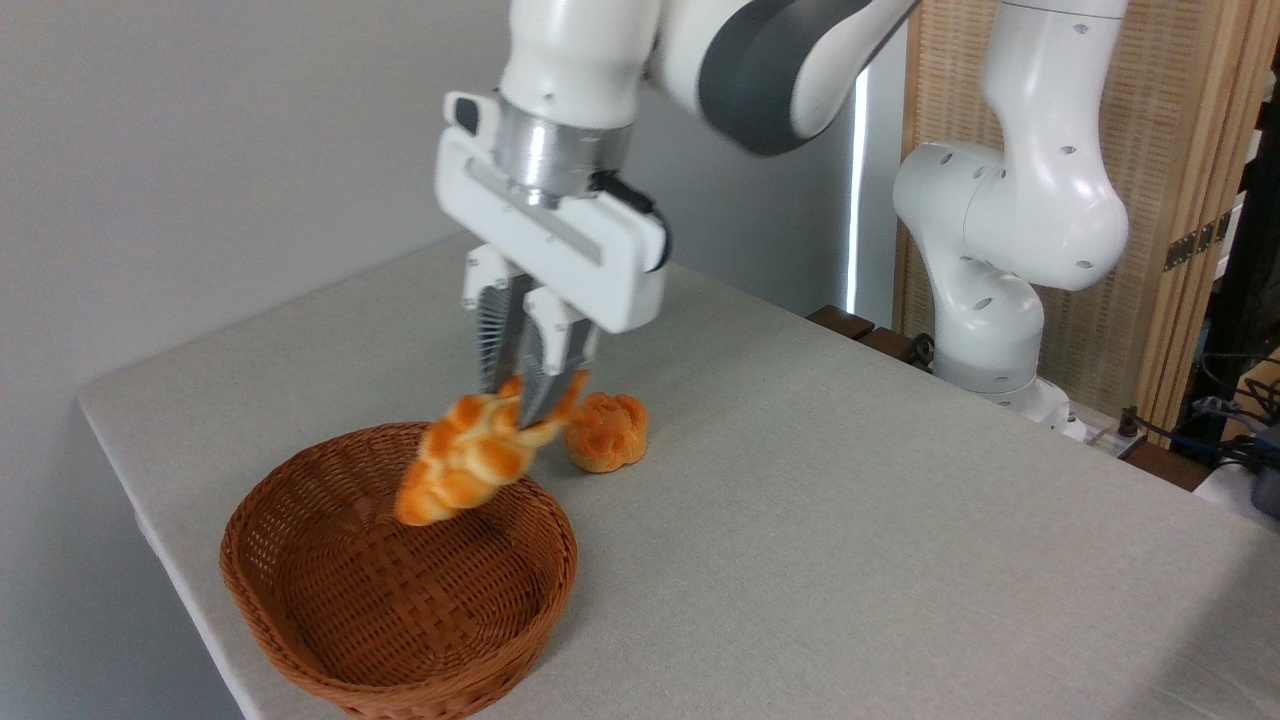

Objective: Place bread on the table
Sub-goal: 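Lift the braided roll out of the basket and carry it beside the bun, then lower the roll onto the table and open the gripper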

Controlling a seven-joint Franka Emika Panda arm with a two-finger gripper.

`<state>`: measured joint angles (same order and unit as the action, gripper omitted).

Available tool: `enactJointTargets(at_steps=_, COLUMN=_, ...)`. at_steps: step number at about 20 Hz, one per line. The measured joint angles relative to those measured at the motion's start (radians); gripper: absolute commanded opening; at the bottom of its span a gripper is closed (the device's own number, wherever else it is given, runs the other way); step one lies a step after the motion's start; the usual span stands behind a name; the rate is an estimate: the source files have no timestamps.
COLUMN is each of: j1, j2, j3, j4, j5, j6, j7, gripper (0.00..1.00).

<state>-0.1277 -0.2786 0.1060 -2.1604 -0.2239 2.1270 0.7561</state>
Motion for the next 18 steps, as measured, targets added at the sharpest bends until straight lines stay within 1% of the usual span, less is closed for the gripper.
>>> enactJointTargets(at_steps=3, j1=-0.001, j2=-0.053, j3=0.064, j4=-0.001, j5=0.067, j6=-0.155, j7=0.132, gripper=0.32)
enactJointTargets(at_steps=5, j1=-0.001, j2=-0.071, j3=0.084, j4=-0.005, j5=0.121, j6=-0.234, j7=0.195, gripper=0.32)
enactJointTargets(at_steps=6, j1=-0.002, j2=-0.075, j3=0.086, j4=-0.009, j5=0.138, j6=-0.262, j7=0.223, gripper=0.32)
enactJointTargets(at_steps=9, j1=-0.022, j2=-0.072, j3=0.087, j4=-0.038, j5=0.149, j6=-0.282, j7=0.258, gripper=0.32)
enactJointTargets(at_steps=13, j1=-0.059, j2=-0.062, j3=0.087, j4=-0.077, j5=0.15, j6=-0.282, j7=0.26, gripper=0.33)
enactJointTargets(at_steps=16, j1=-0.067, j2=-0.057, j3=0.087, j4=-0.094, j5=0.15, j6=-0.282, j7=0.26, gripper=0.34)
enactJointTargets(at_steps=18, j1=-0.067, j2=-0.057, j3=0.088, j4=-0.099, j5=0.15, j6=-0.282, j7=0.26, gripper=0.39)
